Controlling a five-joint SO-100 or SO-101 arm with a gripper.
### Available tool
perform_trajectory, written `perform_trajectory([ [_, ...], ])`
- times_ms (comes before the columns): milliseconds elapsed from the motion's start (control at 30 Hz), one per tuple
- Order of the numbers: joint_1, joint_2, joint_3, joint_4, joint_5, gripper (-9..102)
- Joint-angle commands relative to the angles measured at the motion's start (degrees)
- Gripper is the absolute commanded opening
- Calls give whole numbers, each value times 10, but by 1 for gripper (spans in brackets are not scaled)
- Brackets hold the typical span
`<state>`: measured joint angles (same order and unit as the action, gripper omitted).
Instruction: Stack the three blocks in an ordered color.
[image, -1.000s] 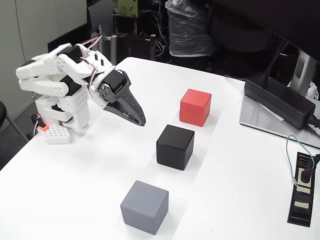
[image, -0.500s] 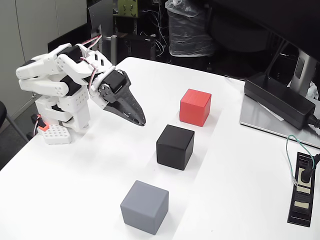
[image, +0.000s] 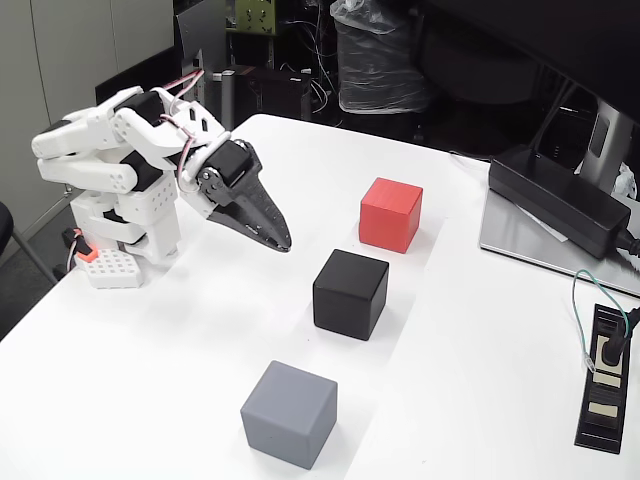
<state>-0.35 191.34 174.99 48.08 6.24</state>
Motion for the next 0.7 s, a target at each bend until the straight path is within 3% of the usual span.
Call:
perform_trajectory([
  [0, -3, 1, -4, -7, 1, -1],
  [667, 4, -1, -72, 14, 1, -1],
])
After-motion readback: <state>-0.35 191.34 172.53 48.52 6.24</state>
